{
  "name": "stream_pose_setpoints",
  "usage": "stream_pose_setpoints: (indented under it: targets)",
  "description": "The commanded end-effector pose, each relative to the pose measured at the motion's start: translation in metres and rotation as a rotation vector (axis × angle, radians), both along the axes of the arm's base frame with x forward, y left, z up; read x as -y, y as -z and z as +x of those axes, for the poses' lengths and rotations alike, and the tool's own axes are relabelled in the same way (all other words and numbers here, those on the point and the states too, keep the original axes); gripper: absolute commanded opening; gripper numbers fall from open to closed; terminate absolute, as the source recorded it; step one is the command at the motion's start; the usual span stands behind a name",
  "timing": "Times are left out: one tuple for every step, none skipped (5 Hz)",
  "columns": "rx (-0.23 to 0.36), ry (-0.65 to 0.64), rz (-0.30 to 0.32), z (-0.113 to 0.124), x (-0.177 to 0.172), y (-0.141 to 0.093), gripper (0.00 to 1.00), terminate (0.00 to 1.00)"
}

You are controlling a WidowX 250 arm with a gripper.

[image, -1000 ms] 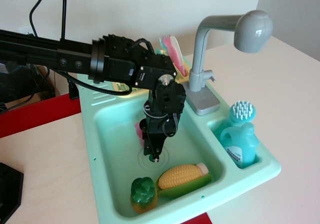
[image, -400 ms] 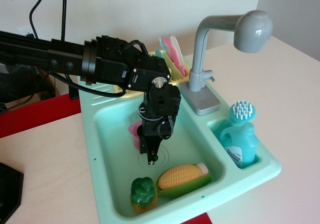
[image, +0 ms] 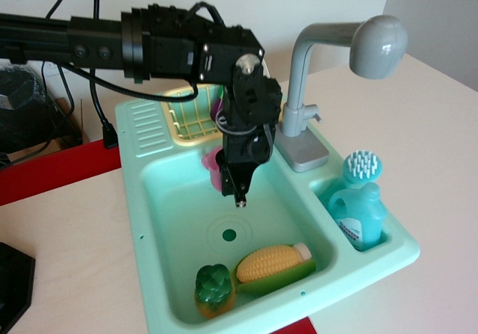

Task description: Put cup from sink to drying rack

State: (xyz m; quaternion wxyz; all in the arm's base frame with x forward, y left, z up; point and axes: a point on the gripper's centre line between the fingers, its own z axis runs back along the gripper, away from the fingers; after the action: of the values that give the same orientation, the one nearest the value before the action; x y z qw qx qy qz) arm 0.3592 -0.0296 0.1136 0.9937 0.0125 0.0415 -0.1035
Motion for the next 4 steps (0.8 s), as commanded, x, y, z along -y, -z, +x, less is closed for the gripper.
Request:
stream_pose_setpoints:
  targets:
    - [0.169, -0.032, -0.016, 0.027, -0.019, -0.067, 0.00, 0.00]
    - [0.158, -0.096, -0.018, 0.026, -0.045, -0.065, 0.00, 0.00]
    - [0.137, -0.154, -0.006, 0.023, -0.075, -0.055, 0.00, 0.00]
    - [0.129, -0.198, 0.005, 0.022, -0.099, -0.050, 0.00, 0.00]
